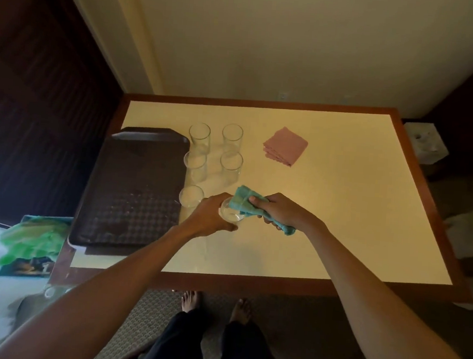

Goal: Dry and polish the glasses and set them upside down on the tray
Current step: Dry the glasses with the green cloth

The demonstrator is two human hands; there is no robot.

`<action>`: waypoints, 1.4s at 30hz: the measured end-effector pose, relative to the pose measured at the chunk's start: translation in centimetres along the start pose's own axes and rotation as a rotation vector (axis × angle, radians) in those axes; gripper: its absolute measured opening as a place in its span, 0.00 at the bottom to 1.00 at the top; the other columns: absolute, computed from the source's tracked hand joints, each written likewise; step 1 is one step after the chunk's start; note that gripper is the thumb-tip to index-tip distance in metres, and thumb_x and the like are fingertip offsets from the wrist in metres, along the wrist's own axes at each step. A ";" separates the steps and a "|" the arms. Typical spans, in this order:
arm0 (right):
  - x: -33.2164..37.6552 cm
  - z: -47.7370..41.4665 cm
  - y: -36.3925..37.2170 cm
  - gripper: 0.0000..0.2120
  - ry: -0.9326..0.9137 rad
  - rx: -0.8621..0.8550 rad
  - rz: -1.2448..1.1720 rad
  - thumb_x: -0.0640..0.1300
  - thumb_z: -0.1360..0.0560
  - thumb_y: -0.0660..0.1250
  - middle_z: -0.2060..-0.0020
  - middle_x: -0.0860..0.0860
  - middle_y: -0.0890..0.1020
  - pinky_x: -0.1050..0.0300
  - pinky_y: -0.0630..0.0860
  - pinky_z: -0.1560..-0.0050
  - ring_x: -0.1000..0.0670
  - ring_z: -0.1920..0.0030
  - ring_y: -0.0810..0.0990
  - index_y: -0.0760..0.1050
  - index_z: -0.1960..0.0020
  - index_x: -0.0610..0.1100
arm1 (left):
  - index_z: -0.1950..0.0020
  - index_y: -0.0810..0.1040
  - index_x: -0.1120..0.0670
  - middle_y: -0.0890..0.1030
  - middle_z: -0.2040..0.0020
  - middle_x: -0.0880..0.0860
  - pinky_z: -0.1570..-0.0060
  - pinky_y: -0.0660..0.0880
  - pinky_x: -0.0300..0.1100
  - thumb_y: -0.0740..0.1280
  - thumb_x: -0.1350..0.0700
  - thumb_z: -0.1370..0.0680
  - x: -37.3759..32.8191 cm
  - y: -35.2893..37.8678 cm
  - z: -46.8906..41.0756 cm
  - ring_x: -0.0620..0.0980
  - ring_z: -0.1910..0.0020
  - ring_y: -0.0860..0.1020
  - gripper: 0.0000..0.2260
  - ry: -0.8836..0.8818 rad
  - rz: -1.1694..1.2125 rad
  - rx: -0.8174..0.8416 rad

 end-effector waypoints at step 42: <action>38.2 -2.8 -9.9 0.13 -0.382 -0.694 0.665 0.50 0.25 0.71 0.45 0.51 0.83 0.55 0.78 0.55 0.48 0.50 0.81 0.82 0.42 0.50 | 0.40 0.76 0.62 0.79 0.59 0.56 0.73 0.69 0.38 0.55 0.45 0.14 -5.0 -34.5 -2.0 0.45 0.72 0.73 0.21 -0.032 0.725 -0.181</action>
Point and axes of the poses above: each hand's wrist, its own z-axis away from the middle knuckle, its own y-axis out of the palm, x = y × z, the point moved 9 cm from there along -z, towards the middle knuckle
